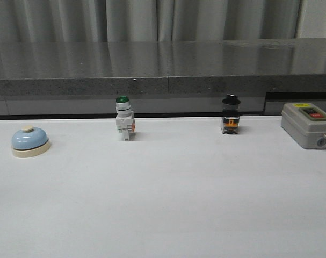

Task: Place and press bell with both arms
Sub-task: 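Move the left gripper above the blue bell at the table edge, then lower the left gripper and grasp the blue bell by its dome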

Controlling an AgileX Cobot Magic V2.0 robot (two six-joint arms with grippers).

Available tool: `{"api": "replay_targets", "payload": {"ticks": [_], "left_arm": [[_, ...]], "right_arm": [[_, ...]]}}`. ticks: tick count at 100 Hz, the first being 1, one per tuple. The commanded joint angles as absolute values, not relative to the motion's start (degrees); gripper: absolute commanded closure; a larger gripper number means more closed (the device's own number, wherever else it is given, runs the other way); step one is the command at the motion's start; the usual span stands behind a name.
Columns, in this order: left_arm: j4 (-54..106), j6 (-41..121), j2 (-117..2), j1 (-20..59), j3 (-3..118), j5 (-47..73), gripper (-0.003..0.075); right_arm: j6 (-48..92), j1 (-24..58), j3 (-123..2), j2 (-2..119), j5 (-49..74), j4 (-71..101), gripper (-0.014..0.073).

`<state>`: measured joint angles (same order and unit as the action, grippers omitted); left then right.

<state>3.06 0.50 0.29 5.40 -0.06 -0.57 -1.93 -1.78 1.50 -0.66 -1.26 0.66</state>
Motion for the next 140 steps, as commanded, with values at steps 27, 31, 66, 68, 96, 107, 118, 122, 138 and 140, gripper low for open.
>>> {"api": "replay_targets", "payload": {"ticks": [27, 31, 66, 68, 96, 107, 118, 122, 138, 140], "left_arm": [[6.43, -1.11, -6.42, 5.31, 9.45, 2.62, 0.0741], [6.43, -1.11, -8.18, 5.31, 11.34, 2.73, 0.0741], [5.75, -1.11, -28.59, 5.63, 26.15, 4.62, 0.0741], [5.75, -1.11, -30.07, 5.63, 27.14, 5.05, 0.0741], [5.08, -0.69, -50.86, 5.63, 40.41, 13.19, 0.0721], [5.08, -0.69, -58.46, 5.63, 44.98, 15.54, 0.0602], [5.08, -0.69, -64.80, 5.63, 48.59, 16.26, 0.0367], [5.08, -0.69, -67.02, 5.63, 49.92, 16.40, 0.0279], [5.08, -0.69, -75.38, 5.63, 55.36, 18.76, 0.0029], [5.08, -0.69, -76.45, 5.63, 56.23, 19.53, 0.0027]], "right_arm": [[-1.80, -2.21, 0.69, -1.61, -5.85, 0.00, 0.0662], [-1.80, -2.21, 0.69, -1.61, -5.85, 0.00, 0.0662], [-1.80, -2.21, 0.69, -1.61, -5.85, 0.00, 0.0662], [-1.80, -2.21, 0.69, -1.61, -5.85, 0.00, 0.0662], [-1.80, -2.21, 0.69, -1.61, -5.85, 0.00, 0.0662], [-1.80, -2.21, 0.69, -1.61, -5.85, 0.00, 0.0662], [-1.80, -2.21, 0.69, -1.61, -5.85, 0.00, 0.0662], [-1.80, -2.21, 0.69, -1.61, -5.85, 0.00, 0.0662], [-1.80, -2.21, 0.69, -1.61, -5.85, 0.00, 0.0662], [-1.80, -2.21, 0.69, -1.61, -5.85, 0.00, 0.0662]]}}
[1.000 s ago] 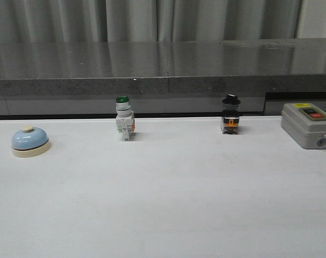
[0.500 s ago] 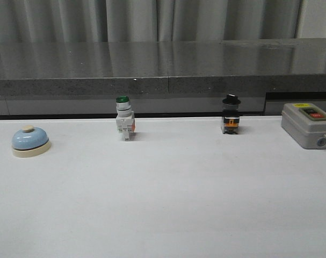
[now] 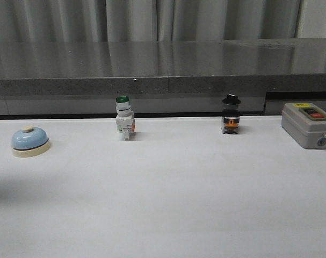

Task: Place and press bell with both arms
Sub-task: 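Lower the left gripper and grasp the blue bell by its dome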

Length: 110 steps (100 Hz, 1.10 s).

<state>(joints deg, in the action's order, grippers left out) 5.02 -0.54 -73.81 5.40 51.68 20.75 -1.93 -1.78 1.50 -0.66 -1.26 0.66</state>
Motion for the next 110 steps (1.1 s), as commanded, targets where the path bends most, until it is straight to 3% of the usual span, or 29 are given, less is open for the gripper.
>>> {"api": "replay_targets", "payload": {"ticks": [1, 59, 110], "left_arm": [[5.08, -0.69, -76.81, 5.63, 56.52, 20.16, 0.0028], [6.03, -0.69, -104.15, 5.63, 80.30, 41.58, 0.0029], [6.02, -0.61, -113.51, 5.63, 84.59, 42.74, 0.0029]], "right_arm": [[-1.80, -2.21, 0.69, -1.61, -5.85, 0.00, 0.0662], [-1.80, -2.21, 0.69, -1.61, -5.85, 0.00, 0.0662], [-1.80, -2.21, 0.69, -1.61, -5.85, 0.00, 0.0662]]}}
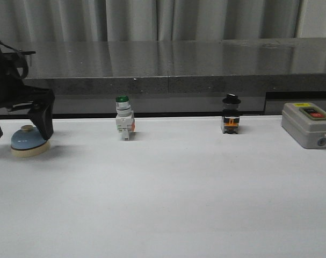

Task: Place and press bell with both arms
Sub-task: 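Lower the left gripper and grasp the blue bell by its dome, then lift the bell and carry it toward the table center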

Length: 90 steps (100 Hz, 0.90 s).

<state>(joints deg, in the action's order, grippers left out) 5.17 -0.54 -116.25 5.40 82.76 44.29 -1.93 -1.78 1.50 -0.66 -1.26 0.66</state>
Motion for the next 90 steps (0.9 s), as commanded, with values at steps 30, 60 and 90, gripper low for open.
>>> {"api": "replay_targets", "payload": {"ticks": [30, 60, 90], "left_arm": [[5.90, -0.61, -114.13, 5.63, 84.59, 41.34, 0.0213], [5.90, -0.61, -114.13, 5.63, 84.95, 41.73, 0.0429], [6.01, -0.61, -112.18, 7.51, 93.68, 49.12, 0.0451]], "right_arm": [[-1.80, -2.21, 0.69, -1.61, -5.85, 0.00, 0.0662], [-1.80, -2.21, 0.69, -1.61, -5.85, 0.00, 0.0662], [-1.80, -2.21, 0.69, -1.61, -5.85, 0.00, 0.0662]]}}
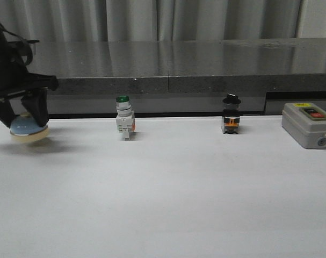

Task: Place and press bell with both arms
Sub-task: 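Lift the bell and carry it toward the table center, then lower the bell onto the table and open the left gripper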

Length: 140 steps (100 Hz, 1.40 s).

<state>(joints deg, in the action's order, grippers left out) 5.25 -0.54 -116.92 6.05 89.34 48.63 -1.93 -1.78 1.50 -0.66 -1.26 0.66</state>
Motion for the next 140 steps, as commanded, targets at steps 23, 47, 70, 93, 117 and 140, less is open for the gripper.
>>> {"api": "replay_targets", "payload": {"ticks": [23, 47, 70, 93, 117, 140], "left_arm": [[5.91, 0.00, -108.81, 13.70, 100.35, 52.00, 0.0461], [5.99, 4.02, -108.68, 22.71, 105.18, 58.34, 0.0461], [5.88, 4.02, -109.73, 31.70, 105.18, 57.49, 0.0461], [5.88, 4.02, -114.00, 37.37, 105.18, 57.26, 0.0461], [5.98, 4.02, -118.09, 38.90, 105.18, 56.62, 0.0459], [6.30, 4.02, -121.16, 38.90, 105.18, 56.71, 0.0455]], "right_arm": [[-1.80, -2.21, 0.69, -1.61, -5.85, 0.00, 0.0662], [-1.80, -2.21, 0.69, -1.61, -5.85, 0.00, 0.0662], [-1.80, -2.21, 0.69, -1.61, -5.85, 0.00, 0.0662], [-1.80, -2.21, 0.69, -1.61, -5.85, 0.00, 0.0662], [-1.80, -2.21, 0.69, -1.61, -5.85, 0.00, 0.0662], [-1.80, -2.21, 0.69, -1.61, -5.85, 0.00, 0.0662]]}}
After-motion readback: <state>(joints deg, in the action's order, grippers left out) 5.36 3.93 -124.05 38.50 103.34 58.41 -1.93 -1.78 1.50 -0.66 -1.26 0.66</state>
